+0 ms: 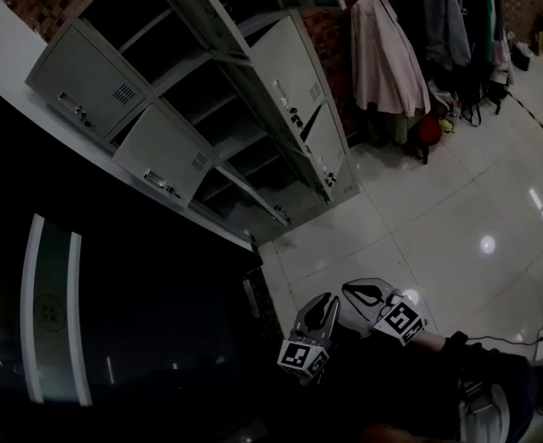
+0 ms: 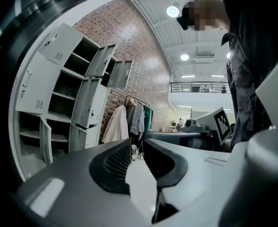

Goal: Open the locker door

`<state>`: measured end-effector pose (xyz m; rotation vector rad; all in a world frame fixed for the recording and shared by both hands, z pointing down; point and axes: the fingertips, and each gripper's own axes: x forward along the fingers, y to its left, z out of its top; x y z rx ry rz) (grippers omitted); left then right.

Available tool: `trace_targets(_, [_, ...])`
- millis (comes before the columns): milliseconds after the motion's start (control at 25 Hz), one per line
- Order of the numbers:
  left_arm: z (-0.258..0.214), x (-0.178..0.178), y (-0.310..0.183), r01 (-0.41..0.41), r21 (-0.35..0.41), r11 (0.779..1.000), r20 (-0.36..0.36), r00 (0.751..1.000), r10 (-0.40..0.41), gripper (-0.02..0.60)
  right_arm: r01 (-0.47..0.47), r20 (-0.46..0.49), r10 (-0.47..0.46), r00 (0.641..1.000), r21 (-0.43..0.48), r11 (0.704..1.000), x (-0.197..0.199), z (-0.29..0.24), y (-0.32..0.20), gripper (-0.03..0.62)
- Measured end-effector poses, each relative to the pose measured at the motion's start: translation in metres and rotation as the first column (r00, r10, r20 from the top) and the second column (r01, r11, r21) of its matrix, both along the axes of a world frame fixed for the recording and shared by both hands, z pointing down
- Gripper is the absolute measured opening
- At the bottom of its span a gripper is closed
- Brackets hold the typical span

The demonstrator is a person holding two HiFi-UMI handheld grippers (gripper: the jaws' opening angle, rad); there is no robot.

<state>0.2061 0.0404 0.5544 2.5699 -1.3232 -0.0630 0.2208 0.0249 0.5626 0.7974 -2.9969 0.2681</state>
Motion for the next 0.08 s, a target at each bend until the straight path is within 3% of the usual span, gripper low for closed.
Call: trace_targets(80, [-0.0014, 0.0062, 0.0010, -0.002, 0.003, 1.000, 0.002, 1.000, 0.002, 0.078, -0.007, 0.000, 0.007, 1.000, -0.023, 1.000, 0.0116, 0.0069, 0.0041, 0.002])
